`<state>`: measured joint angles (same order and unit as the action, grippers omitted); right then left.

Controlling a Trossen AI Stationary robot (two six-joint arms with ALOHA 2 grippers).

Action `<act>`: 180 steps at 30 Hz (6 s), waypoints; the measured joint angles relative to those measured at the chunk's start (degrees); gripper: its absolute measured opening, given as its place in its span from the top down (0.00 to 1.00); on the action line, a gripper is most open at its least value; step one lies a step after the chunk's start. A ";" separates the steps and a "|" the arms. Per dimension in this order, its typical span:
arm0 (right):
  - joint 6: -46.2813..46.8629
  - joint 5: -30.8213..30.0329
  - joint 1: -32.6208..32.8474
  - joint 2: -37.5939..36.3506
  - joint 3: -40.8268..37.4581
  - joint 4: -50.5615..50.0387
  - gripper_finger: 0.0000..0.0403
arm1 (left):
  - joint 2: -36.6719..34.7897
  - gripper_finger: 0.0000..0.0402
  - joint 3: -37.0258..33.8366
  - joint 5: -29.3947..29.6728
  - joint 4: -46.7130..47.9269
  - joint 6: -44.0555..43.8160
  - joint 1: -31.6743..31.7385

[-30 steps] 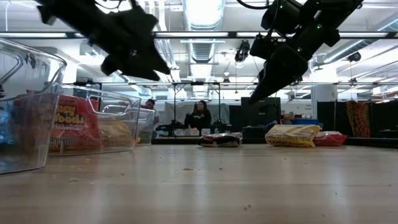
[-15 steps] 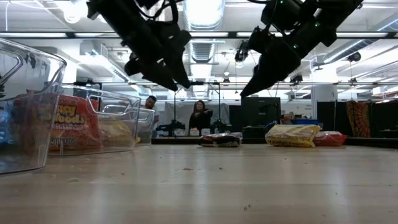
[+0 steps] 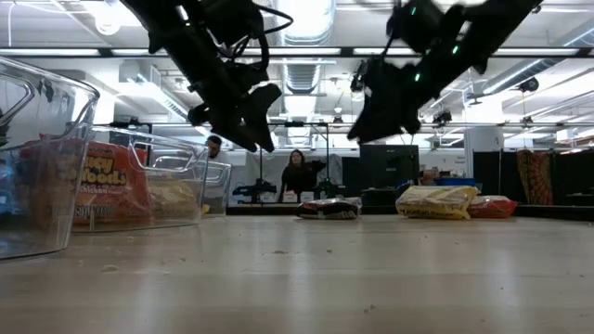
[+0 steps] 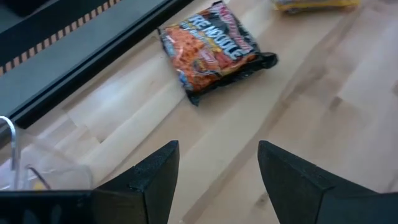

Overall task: Sort Maruchan noodles
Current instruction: Put the black noodles pack into the bottom transparent bin

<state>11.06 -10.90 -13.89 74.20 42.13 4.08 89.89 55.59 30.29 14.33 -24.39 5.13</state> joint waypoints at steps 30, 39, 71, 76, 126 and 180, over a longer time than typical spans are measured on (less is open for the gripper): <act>-1.91 7.17 -12.24 30.22 17.52 -1.33 0.50 | -0.02 0.50 -3.76 0.08 -1.84 3.13 -0.05; -0.56 14.35 -2.08 25.95 16.24 -10.66 0.50 | -0.02 0.50 -3.76 -0.88 -1.82 4.37 0.23; 36.47 12.87 7.26 0.37 -11.82 1.96 0.50 | 15.86 0.50 -2.40 -26.85 -26.89 16.16 -0.31; 40.49 12.84 7.26 0.85 -15.10 8.97 0.50 | 16.68 0.50 -2.44 -26.84 -27.61 16.86 -0.31; 37.63 9.54 7.24 4.68 -16.15 15.19 0.50 | 20.94 0.50 -2.75 -26.85 -27.96 14.19 -0.31; 33.27 14.74 7.02 11.84 -16.57 30.49 0.68 | 17.78 0.50 -3.08 -26.30 -26.80 11.85 -0.22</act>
<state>44.33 3.84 -6.87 86.04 25.56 34.57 107.67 52.51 3.99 -12.47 -12.54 4.91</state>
